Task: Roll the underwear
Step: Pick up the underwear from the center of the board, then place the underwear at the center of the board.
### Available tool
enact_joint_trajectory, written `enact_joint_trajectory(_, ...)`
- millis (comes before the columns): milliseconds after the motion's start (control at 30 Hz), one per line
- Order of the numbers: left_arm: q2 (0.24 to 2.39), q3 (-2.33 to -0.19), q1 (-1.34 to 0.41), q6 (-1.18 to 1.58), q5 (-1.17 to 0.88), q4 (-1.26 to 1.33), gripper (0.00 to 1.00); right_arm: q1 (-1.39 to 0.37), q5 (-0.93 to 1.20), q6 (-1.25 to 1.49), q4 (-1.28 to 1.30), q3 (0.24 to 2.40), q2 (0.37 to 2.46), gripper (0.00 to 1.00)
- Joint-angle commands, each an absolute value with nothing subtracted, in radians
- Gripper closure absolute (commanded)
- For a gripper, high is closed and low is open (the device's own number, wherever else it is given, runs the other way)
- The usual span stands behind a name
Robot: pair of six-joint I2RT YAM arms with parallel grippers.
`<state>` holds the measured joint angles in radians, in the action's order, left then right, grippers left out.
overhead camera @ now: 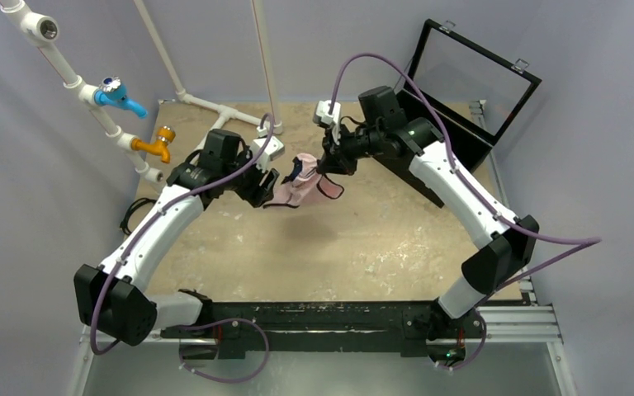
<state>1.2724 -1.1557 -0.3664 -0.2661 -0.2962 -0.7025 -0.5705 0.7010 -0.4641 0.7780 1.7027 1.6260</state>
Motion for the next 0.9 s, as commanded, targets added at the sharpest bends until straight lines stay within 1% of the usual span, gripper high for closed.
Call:
enact_joint_trajectory(0, 1.21, -1.195, -0.357, -0.256, -0.433, -0.626, 0.41, -0.569, 0.705, -0.425, 0.802, 1.751, 1.552, 1.0)
enact_joint_trajectory(133, 1.203, -1.189, -0.357, -0.296, -0.455, -0.654, 0.41, -0.561, 0.692, -0.405, 0.763, 1.632, 1.526, 1.0)
enact_joint_trajectory(233, 1.212, -1.156, -0.357, -0.322, -0.449, -0.672, 0.41, -0.541, 0.663, -0.395, 0.702, 1.474, 1.51, 1.0)
enact_joint_trajectory(267, 1.218, -1.146, -0.357, -0.327, -0.45, -0.675, 0.41, -0.53, 0.636, -0.385, 0.673, 1.404, 1.51, 0.97)
enact_joint_trajectory(333, 1.237, -1.132, -0.357, -0.332, -0.452, -0.681, 0.41, -0.499, 0.546, -0.365, 0.624, 1.329, 1.532, 0.82)
enact_joint_trajectory(400, 1.264, -1.131, -0.359, -0.332, -0.454, -0.69, 0.41, -0.451, 0.471, -0.33, 0.593, 1.307, 1.598, 0.68)
enact_joint_trajectory(500, 1.314, -1.132, -0.359, -0.319, -0.452, -0.693, 0.41, -0.376, 0.461, -0.323, 0.628, 1.337, 1.676, 0.44)
enact_joint_trajectory(533, 1.325, -1.132, -0.359, -0.315, -0.45, -0.693, 0.42, -0.369, 0.457, -0.326, 0.631, 1.338, 1.679, 0.38)
enact_joint_trajectory(600, 1.339, -1.13, -0.359, -0.309, -0.445, -0.693, 0.42, -0.369, 0.445, -0.362, 0.654, 1.336, 1.662, 0.34)
enact_joint_trajectory(667, 1.339, -1.116, -0.359, -0.31, -0.435, -0.689, 0.42, -0.372, 0.499, -0.425, 0.708, 1.339, 1.642, 0.31)
enact_joint_trajectory(733, 1.327, -1.1, -0.359, -0.316, -0.417, -0.678, 0.42, -0.378, 0.51, -0.488, 0.775, 1.352, 1.633, 0.29)
enact_joint_trajectory(867, 1.31, -1.071, -0.359, -0.32, -0.394, -0.659, 0.42, -0.389, 0.417, -0.495, 0.7, 1.307, 1.608, 0.26)
